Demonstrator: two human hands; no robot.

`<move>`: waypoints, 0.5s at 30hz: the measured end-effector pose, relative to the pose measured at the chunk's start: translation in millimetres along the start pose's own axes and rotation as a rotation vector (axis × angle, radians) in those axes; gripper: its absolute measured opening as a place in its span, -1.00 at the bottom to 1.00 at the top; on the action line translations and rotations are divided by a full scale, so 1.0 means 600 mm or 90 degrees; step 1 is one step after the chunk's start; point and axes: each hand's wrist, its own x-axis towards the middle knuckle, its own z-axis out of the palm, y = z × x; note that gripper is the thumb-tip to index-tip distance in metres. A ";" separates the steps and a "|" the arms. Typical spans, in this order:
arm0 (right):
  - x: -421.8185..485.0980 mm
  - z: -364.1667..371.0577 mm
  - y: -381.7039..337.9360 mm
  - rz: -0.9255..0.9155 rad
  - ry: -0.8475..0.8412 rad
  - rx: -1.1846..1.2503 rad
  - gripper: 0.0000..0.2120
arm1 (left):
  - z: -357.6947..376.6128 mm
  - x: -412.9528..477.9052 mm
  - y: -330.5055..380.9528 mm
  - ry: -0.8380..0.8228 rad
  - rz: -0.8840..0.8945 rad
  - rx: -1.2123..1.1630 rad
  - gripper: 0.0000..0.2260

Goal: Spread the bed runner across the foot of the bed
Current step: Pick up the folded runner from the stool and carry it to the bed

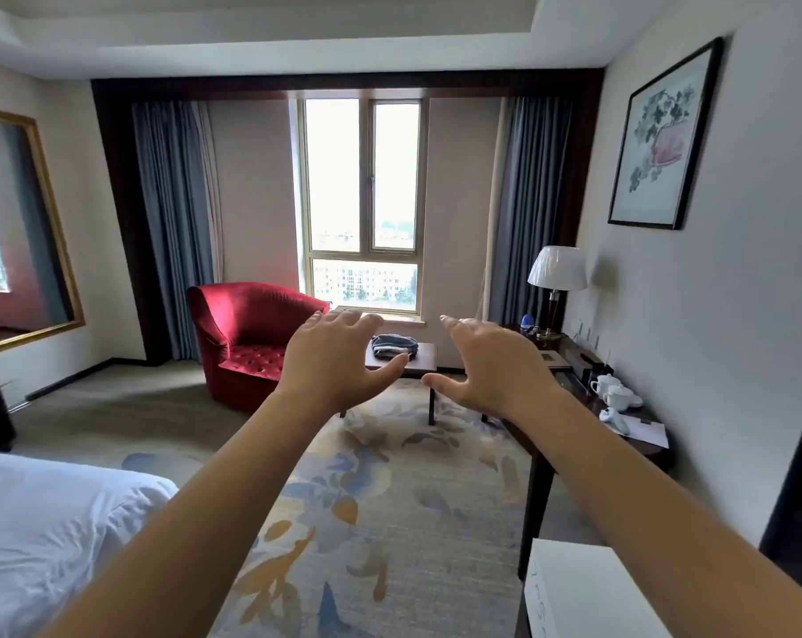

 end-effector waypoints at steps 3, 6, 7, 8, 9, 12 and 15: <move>0.018 0.012 0.018 0.004 0.010 0.007 -0.18 | 0.013 0.017 0.000 0.017 0.012 0.019 -0.22; 0.038 0.024 0.031 0.001 -0.001 0.014 -0.18 | 0.031 0.042 -0.010 0.023 0.011 0.028 -0.22; 0.045 0.030 0.036 -0.001 -0.002 0.013 -0.18 | 0.037 0.052 -0.015 0.028 0.012 0.026 -0.23; 0.052 0.034 0.041 -0.003 0.004 0.011 -0.18 | 0.042 0.061 -0.019 0.031 0.016 0.021 -0.25; 0.059 0.040 0.046 -0.003 0.004 0.009 -0.18 | 0.047 0.069 -0.022 0.028 0.018 0.019 -0.28; 0.088 0.064 0.059 -0.008 0.002 -0.001 -0.18 | 0.066 0.100 -0.036 0.021 0.024 0.015 -0.28; 0.130 0.095 0.065 -0.006 0.000 -0.013 -0.18 | 0.090 0.137 -0.062 0.019 0.022 0.020 -0.29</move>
